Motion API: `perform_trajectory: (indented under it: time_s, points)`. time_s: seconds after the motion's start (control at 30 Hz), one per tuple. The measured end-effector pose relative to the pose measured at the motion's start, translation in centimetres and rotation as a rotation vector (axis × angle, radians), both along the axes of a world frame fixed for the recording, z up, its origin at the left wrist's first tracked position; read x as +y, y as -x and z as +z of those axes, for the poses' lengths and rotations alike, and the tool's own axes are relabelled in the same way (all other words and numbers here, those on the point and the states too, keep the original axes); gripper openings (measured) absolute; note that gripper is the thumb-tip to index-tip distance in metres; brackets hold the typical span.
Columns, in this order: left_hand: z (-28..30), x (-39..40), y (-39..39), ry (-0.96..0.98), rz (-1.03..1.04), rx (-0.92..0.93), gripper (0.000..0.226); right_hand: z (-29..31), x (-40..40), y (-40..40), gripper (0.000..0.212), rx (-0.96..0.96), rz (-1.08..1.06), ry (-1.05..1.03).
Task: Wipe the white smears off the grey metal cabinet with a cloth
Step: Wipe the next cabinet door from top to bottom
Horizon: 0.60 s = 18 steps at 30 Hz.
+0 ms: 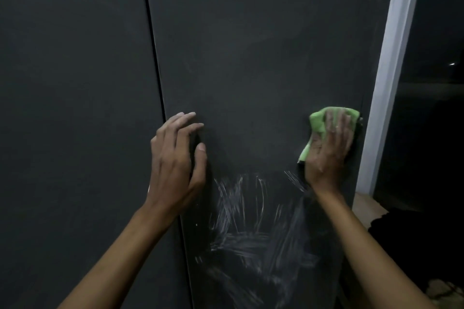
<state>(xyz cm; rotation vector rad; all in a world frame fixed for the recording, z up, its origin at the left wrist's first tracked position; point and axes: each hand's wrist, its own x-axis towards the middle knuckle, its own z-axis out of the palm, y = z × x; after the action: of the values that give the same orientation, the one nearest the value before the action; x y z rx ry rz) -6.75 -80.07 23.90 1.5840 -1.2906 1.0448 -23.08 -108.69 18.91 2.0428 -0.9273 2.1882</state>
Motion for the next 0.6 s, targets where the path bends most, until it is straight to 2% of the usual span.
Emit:
perform_trajectory:
  time_s: [0.13,0.23,0.5,0.6]
  points:
    - [-0.3,0.2,0.1,-0.012,0.013,-0.004,0.034,0.7,1.1,-0.9,0.057,-0.226,0.030,-0.256]
    - [-0.5,0.6,0.0,-0.021,0.032,-0.004,0.035,1.4,4.3,-3.6,0.058,-0.245,0.055,-0.287]
    - [-1.1,2.8,-0.7,0.007,0.089,0.021,0.037,-0.9,14.0,-10.8,0.057,0.276,0.200,0.222]
    - [-1.5,3.1,-0.8,0.027,0.097,0.048,0.037,-3.1,15.6,-12.1,0.064,0.391,0.272,0.337]
